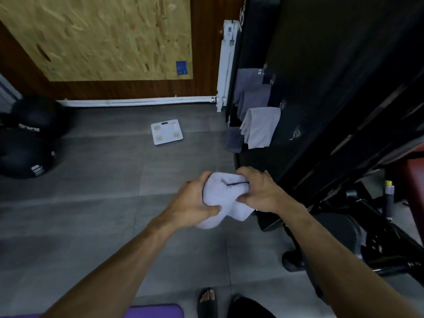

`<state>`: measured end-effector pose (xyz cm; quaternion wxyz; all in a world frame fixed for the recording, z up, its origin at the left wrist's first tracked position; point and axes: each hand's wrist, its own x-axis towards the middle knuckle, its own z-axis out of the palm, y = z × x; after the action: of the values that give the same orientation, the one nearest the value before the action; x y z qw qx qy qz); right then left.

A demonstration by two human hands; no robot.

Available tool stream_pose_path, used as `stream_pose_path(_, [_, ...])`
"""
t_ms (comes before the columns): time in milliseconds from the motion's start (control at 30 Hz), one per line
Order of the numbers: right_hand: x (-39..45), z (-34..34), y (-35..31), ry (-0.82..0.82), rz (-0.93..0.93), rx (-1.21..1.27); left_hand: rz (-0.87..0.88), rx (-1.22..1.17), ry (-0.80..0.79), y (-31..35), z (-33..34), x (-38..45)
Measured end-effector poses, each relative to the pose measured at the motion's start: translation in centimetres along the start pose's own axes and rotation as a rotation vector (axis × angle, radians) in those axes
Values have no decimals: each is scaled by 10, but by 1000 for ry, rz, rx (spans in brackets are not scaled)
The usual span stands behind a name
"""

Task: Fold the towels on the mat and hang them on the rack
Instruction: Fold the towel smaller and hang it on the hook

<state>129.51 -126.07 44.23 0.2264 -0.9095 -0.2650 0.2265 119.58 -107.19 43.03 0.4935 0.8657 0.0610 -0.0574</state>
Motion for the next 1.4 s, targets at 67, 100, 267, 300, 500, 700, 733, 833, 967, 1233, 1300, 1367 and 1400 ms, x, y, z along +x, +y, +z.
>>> stream_pose_path(67, [15,-12,12,83,43,209,-55,10,33,5,0,32])
stream_pose_path(100, [20,-16,19,122,49,336,-83,-3,35,6,2,47])
stream_pose_path(267, [55,-18,54,174,3,535,-99,-33,-29,20,14,120])
stream_pose_path(300, [63,-21,61,201,7,548,-98,-52,-85,21,16,134])
stream_pose_path(500, [92,-36,105,355,127,776,-162,-172,-415,24,17,220])
stream_pose_path(700, [95,-33,138,578,360,994,107,204,-592,15,39,290])
stream_pose_path(733, [96,-29,142,626,416,1028,194,271,-590,13,44,303])
stream_pose_path(833, [101,-17,150,757,546,1096,265,249,-659,14,61,334])
stream_pose_path(967, [114,-7,153,994,670,1200,128,-1,-738,19,93,368])
stream_pose_path(1233, [156,-8,175,1399,845,1263,-83,-189,-771,38,155,437])
stream_pose_path(1300, [167,-2,182,1434,898,1282,-128,-146,-752,31,167,444])
stream_pose_path(1367, [175,3,184,1469,925,1317,-160,-155,-756,25,174,448])
stream_pose_path(1400, [179,5,185,1483,934,1333,-132,-134,-735,23,174,448])
